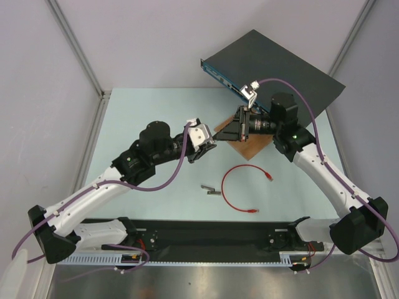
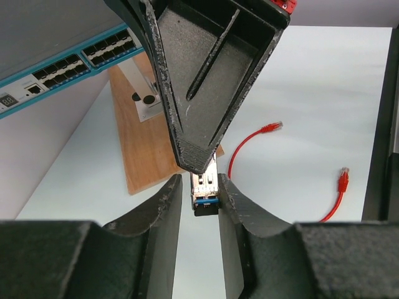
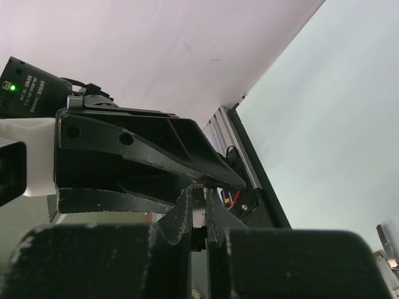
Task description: Insert the plug into the switch port
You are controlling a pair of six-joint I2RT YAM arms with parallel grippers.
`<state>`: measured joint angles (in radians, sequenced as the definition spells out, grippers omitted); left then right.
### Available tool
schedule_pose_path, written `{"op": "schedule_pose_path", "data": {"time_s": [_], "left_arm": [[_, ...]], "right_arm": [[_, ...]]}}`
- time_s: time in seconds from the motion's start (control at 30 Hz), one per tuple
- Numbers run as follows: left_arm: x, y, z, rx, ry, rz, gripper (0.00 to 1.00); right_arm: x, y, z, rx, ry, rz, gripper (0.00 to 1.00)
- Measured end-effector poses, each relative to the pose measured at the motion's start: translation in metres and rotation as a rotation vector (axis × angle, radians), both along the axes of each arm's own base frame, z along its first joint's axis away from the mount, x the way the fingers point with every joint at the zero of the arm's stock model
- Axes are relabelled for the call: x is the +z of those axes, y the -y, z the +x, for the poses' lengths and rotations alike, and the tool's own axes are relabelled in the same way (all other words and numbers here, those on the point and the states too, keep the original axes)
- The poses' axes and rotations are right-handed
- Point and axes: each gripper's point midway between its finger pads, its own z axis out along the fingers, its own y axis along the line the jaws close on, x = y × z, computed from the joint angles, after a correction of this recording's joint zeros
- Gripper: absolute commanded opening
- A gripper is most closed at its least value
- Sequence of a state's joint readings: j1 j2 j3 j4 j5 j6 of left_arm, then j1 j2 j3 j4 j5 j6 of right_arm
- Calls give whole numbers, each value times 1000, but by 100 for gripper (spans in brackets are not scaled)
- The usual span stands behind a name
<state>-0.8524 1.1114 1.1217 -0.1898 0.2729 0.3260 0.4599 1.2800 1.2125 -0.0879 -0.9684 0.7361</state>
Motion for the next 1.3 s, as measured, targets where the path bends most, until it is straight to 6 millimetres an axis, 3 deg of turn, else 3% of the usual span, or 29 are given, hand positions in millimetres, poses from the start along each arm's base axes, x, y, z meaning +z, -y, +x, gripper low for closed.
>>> {"op": "schedule_pose_path", "data": {"time_s": [0.37, 0.63, 0.7, 0.73, 0.8, 0.87, 0.93, 0.97, 1.0, 1.03, 1.1, 1.2, 1.3], "left_arm": [[1, 0, 0, 1, 9, 3, 28], [8, 1, 0, -1, 19, -9, 30], [8, 1, 0, -2, 19, -10, 22], [9, 1, -1, -2, 19, -10, 12], [8, 1, 0, -4, 24, -7, 2], [8, 1, 0, -3, 25, -5, 0], [8, 1, 0, -2, 26, -4, 0], [8, 1, 0, -2, 26, -4, 0], [7, 1, 0, -2, 22, -1, 0], [7, 1, 0, -1, 19, 1, 0], [7, 3, 3, 6, 2, 13, 0], [15, 10, 13, 37, -29, 22, 0], [22, 20, 31, 92, -73, 25, 0]], "right_arm": [[0, 6, 7, -31, -30, 0, 0], [0, 6, 7, -31, -36, 2, 0], [0, 6, 7, -31, -35, 2, 0], [0, 6, 7, -31, -35, 2, 0], [0, 6, 7, -35, -38, 2, 0], [0, 6, 8, -38, -38, 2, 0], [0, 6, 8, -40, -38, 1, 17], [0, 6, 8, -40, -39, 1, 30], [0, 7, 10, -44, -34, 0, 58], [0, 8, 11, -50, -38, -2, 67], [2, 15, 19, -76, -16, -5, 79], [11, 37, 41, -171, 24, -7, 86], [31, 79, 66, -336, 87, -8, 91]]}}
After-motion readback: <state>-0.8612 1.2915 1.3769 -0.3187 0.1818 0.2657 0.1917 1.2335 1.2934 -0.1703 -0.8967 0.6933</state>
